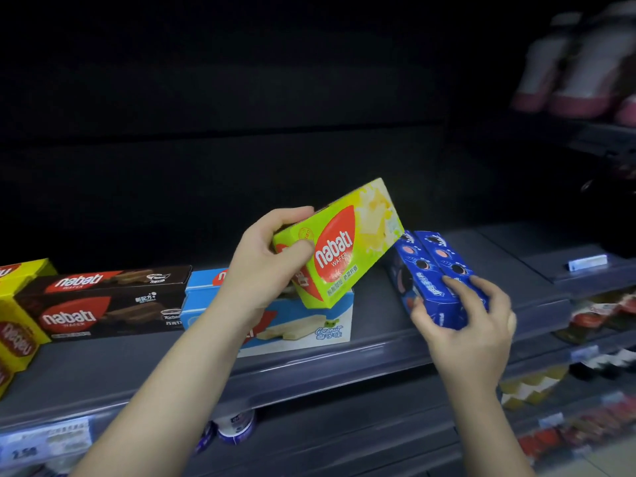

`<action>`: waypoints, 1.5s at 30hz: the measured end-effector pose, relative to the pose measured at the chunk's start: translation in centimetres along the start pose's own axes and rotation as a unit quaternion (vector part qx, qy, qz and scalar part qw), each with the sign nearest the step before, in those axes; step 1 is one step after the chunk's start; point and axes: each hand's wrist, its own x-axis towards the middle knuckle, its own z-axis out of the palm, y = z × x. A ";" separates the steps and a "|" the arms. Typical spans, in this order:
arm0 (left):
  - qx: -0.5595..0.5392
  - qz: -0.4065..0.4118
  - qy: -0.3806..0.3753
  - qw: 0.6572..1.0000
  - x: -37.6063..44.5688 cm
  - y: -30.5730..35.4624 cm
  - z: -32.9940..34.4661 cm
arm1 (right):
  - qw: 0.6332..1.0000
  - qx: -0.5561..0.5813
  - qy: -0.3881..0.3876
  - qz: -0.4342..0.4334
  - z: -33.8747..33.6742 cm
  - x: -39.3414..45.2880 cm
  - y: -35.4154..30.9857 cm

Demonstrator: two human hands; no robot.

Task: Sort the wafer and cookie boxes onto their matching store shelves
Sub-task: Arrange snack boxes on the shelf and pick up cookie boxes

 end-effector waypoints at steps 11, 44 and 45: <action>0.023 0.029 -0.085 0.996 1.6 0.6 4.4 | 0.999 -0.024 -0.013 -0.030 -2.0 3.2 4.5; 0.147 0.033 -0.200 0.968 2.8 -0.9 6.6 | 0.983 0.059 -0.173 -0.030 -3.3 9.2 3.9; 0.165 0.035 -0.193 0.967 2.8 -0.7 6.3 | 0.983 0.062 -0.173 -0.031 -3.3 9.1 3.7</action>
